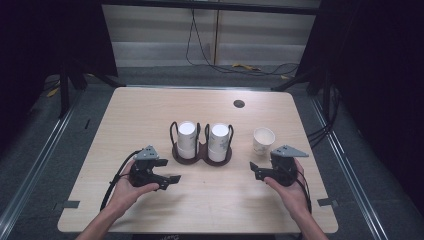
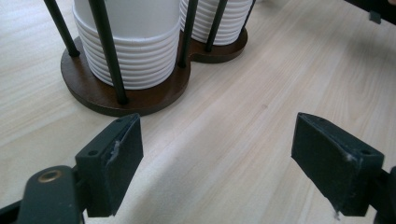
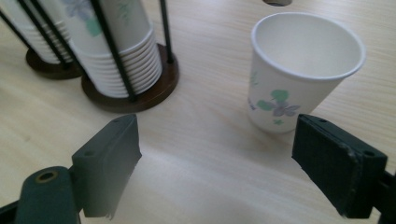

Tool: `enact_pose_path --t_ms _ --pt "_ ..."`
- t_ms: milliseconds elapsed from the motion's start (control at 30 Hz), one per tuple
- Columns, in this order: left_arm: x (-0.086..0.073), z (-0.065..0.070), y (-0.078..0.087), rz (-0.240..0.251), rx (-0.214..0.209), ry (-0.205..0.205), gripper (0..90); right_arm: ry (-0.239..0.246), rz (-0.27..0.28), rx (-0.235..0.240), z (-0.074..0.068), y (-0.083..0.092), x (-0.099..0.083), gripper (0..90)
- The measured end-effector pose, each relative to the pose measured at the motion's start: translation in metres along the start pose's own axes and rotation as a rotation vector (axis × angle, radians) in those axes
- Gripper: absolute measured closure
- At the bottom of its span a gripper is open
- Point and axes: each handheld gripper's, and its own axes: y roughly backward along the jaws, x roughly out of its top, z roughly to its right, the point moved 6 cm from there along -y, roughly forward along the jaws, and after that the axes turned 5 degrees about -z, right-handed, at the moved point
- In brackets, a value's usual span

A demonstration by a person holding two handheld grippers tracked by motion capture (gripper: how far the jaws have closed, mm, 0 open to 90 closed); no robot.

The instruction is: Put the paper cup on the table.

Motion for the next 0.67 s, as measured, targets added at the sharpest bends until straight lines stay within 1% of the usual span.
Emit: enact_pose_path --t_ms 67,100,200,267,300,367,433,467,500,533,567,600,633,667 --pt "0.000 0.000 0.000 -0.003 0.003 0.002 16.8 0.003 -0.005 0.004 -0.002 0.001 -0.002 14.9" --pt "0.000 0.000 0.000 -0.005 0.003 0.003 16.8 0.008 -0.008 0.013 -0.006 0.002 -0.005 14.9" --pt "-0.001 0.000 0.001 -0.009 0.003 0.013 16.8 0.000 -0.004 0.027 -0.014 0.005 -0.012 14.8" --pt "-0.002 0.000 0.001 -0.011 0.008 0.012 16.8 -0.004 -0.006 0.034 -0.020 0.007 -0.015 14.8" --pt "-0.002 0.000 0.001 -0.013 0.011 0.012 16.8 -0.009 -0.003 0.037 -0.023 0.007 -0.016 14.8" --pt "-0.003 0.000 0.001 -0.011 0.009 0.016 16.9 0.001 0.004 0.043 -0.030 0.009 -0.018 14.8" --pt "-0.005 0.000 0.000 -0.017 0.005 0.018 16.8 -0.006 0.011 0.047 -0.034 0.007 -0.021 14.6" --pt "-0.006 -0.001 -0.001 -0.018 0.008 0.021 16.9 -0.007 0.008 0.048 -0.035 0.004 -0.023 14.6" --pt "-0.007 -0.001 -0.002 -0.025 0.015 0.021 16.8 -0.010 -0.007 0.054 -0.036 0.000 -0.026 14.6" --pt "-0.007 0.000 -0.003 -0.024 0.007 0.026 16.8 -0.010 -0.007 0.054 -0.036 0.000 -0.026 14.6" --pt "-0.008 0.002 -0.004 -0.023 -0.015 0.031 16.8 -0.011 -0.016 0.060 -0.037 -0.003 -0.028 14.7" --pt "-0.008 0.003 -0.005 -0.026 -0.019 0.025 16.9 -0.017 -0.022 0.059 -0.036 -0.006 -0.030 14.8" --pt "-0.009 0.003 -0.005 -0.032 -0.006 0.004 16.9 -0.021 -0.026 0.061 -0.036 -0.007 -0.030 14.7" --pt "-0.009 0.004 -0.006 -0.031 -0.006 0.006 16.8 -0.023 -0.022 0.054 -0.033 -0.009 -0.030 14.7"
